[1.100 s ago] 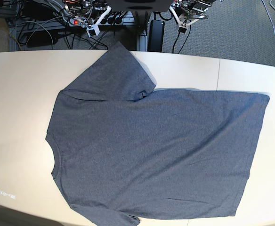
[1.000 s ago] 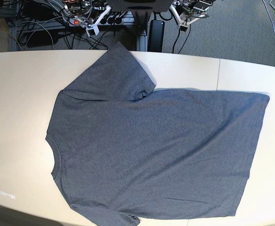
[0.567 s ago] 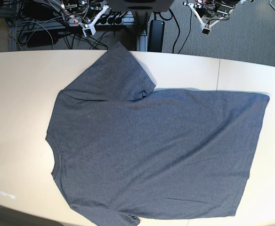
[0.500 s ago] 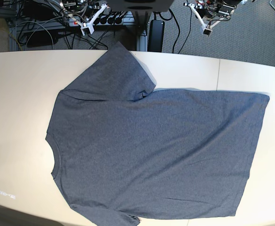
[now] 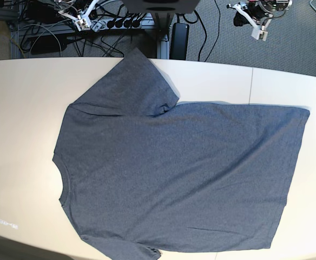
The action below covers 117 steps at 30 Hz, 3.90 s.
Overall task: Fold the T-shirt properly
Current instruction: 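Move both grippers down toward the shirt's shoulder corners, then grasp the shirt's shoulder edges with both grippers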
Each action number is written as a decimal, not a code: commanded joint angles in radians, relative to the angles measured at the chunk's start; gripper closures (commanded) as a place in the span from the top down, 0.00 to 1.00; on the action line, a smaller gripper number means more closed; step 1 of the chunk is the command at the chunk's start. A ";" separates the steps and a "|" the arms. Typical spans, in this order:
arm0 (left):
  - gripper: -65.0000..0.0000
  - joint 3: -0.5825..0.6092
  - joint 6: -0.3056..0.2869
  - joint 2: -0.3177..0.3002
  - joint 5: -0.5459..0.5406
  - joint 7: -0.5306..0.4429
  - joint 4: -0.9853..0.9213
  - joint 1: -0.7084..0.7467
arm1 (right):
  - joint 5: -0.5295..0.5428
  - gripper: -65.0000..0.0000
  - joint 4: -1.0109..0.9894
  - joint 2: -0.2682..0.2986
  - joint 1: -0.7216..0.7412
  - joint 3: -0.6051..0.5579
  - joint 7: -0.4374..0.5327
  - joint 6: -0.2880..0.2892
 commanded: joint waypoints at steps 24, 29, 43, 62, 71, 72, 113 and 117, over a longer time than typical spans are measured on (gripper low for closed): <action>0.43 -0.066 0.073 -0.377 0.091 0.274 1.154 0.381 | -0.057 0.53 0.935 0.457 -0.298 0.000 -0.001 0.014; 0.44 -0.066 0.167 -0.429 0.100 0.288 1.281 0.380 | -0.095 0.59 1.012 0.523 -0.198 0.000 -0.116 0.014; 0.44 -0.066 0.216 -0.489 0.200 0.232 1.286 0.370 | -0.245 0.68 0.936 0.703 0.134 -0.356 -0.116 0.059; 0.44 -0.064 0.298 -0.626 0.325 0.152 1.208 0.349 | -0.321 0.68 0.830 0.680 0.345 -0.692 -0.113 0.059; 0.44 0.121 0.298 -0.714 0.364 0.102 1.023 0.107 | -0.317 0.68 0.793 0.681 0.345 -0.692 -0.112 0.059; 0.44 0.158 0.298 -0.714 0.365 0.098 0.998 0.071 | -0.317 0.68 0.788 0.681 0.345 -0.692 -0.112 0.059; 0.00 0.499 0.306 -0.710 0.454 0.065 0.755 -0.182 | -0.317 0.00 0.775 0.680 0.345 -0.692 -0.108 0.059; 0.00 0.499 0.328 -0.710 0.438 0.031 0.755 -0.182 | -0.317 0.00 0.775 0.680 0.346 -0.692 -0.108 0.058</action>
